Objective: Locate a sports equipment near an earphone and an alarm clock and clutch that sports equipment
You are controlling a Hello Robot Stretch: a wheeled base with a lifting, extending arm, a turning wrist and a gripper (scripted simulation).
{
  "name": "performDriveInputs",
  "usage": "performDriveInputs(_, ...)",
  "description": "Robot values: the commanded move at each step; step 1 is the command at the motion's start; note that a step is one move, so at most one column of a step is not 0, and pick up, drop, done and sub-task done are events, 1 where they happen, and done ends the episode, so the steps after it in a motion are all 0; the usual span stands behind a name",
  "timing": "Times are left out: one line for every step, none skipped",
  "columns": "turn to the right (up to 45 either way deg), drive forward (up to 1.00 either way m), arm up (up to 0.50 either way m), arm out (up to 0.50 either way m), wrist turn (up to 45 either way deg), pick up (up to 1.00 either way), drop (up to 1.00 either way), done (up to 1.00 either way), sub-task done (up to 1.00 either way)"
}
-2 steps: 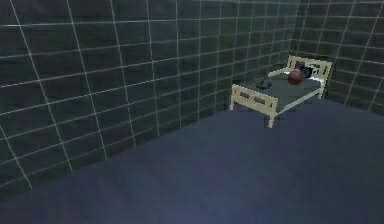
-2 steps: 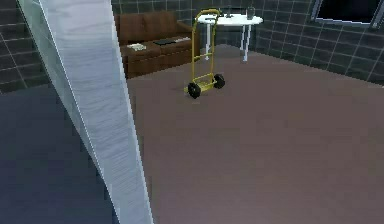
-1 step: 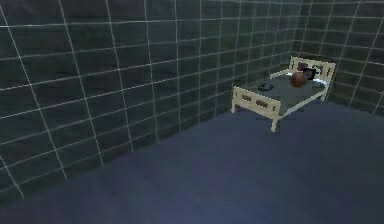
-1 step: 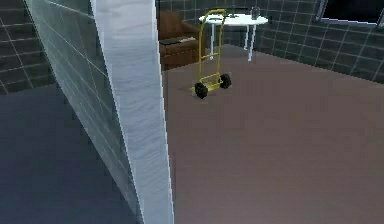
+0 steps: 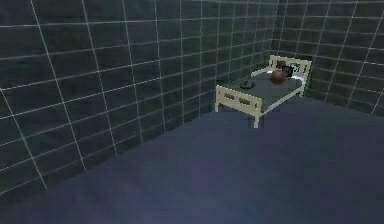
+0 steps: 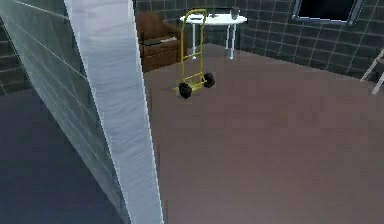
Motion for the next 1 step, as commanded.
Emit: performDriveInputs(0.0, 0.4, 0.0, 0.0, 0.0, 0.0, 0.0, 0.0, 0.0)
